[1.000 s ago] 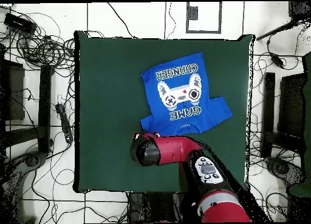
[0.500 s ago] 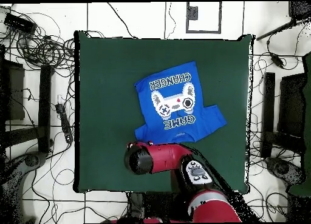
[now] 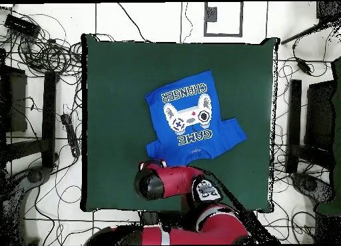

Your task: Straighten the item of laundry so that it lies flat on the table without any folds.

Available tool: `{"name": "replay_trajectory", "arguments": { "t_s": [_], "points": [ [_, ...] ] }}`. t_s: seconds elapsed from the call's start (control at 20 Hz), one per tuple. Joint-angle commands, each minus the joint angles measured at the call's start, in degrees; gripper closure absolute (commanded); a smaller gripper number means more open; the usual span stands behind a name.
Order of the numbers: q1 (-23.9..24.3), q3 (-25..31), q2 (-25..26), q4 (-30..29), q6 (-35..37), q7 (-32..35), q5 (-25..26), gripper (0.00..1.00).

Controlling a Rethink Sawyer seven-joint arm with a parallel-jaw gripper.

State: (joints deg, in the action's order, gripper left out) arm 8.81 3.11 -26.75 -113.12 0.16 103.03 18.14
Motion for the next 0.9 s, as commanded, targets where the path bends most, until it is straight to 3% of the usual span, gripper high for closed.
{"name": "replay_trajectory", "arguments": {
  "t_s": [0.05,0.4,0.45,0.9],
  "points": [
    [-2.0,0.1,7.5,-3.0,-3.8,13.4,-3.5,1.00],
    [-0.7,0.7,7.6,-2.9,-5.9,11.7,-2.5,1.00],
    [-0.6,0.7,7.6,-2.9,-6.2,11.5,-2.3,0.00],
    [-0.2,1.7,7.3,-2.9,-3.5,11.7,-4.4,0.00]
  ]
}}
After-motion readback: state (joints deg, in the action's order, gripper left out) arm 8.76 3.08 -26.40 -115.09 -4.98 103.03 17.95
